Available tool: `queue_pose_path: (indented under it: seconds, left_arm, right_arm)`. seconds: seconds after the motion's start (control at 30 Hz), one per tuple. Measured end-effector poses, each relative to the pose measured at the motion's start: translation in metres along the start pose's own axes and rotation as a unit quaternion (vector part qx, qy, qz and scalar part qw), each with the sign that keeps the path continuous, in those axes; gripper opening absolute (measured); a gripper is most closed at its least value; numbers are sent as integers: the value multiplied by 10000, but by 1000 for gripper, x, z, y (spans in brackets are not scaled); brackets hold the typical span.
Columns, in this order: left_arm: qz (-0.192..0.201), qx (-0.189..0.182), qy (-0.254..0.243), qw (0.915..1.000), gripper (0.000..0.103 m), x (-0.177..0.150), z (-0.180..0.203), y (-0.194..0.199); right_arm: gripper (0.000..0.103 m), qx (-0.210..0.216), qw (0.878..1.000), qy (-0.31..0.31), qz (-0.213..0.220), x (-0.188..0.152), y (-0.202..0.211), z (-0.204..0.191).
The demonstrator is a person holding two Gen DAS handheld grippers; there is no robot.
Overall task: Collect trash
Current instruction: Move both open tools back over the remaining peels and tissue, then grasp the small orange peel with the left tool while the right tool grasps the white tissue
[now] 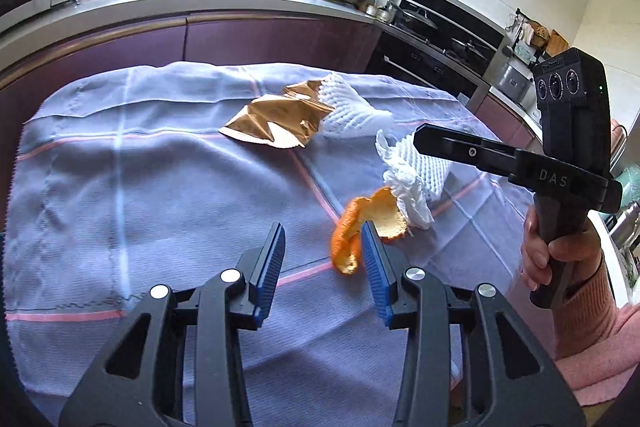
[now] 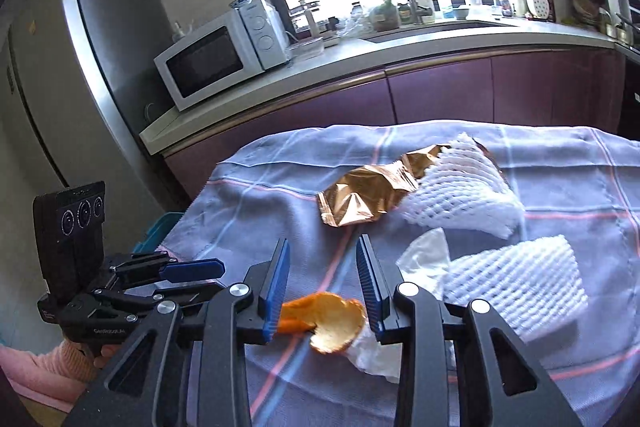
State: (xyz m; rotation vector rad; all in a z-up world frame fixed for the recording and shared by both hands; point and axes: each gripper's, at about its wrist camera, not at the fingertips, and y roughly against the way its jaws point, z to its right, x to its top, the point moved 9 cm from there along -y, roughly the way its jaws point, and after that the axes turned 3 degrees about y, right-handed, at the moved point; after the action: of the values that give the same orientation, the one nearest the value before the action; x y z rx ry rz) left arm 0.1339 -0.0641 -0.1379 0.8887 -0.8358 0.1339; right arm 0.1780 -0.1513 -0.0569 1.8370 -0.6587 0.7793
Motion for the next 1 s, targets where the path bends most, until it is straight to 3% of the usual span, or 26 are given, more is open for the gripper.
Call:
queue_pose_path:
  seconds: [0.33, 0.7, 0.87, 1.0]
  left_arm:
    - [-382, 97, -82, 9992, 39, -3, 6, -31]
    - [-736, 92, 11, 9972, 37, -8, 8, -51]
    - [-811, 22, 47, 9967, 23, -9, 10, -52]
    - [-808, 35, 49, 9967, 21, -9, 11, -53]
  right_arm:
    - [35, -218, 9988, -424, -137, -32, 8, 38]
    - [39, -139, 9980, -527, -324, -46, -5, 40]
    - [39, -130, 9975, -586, -382, -50, -10, 42]
    - [38, -111, 9970, -651, -404, -52, -13, 45]
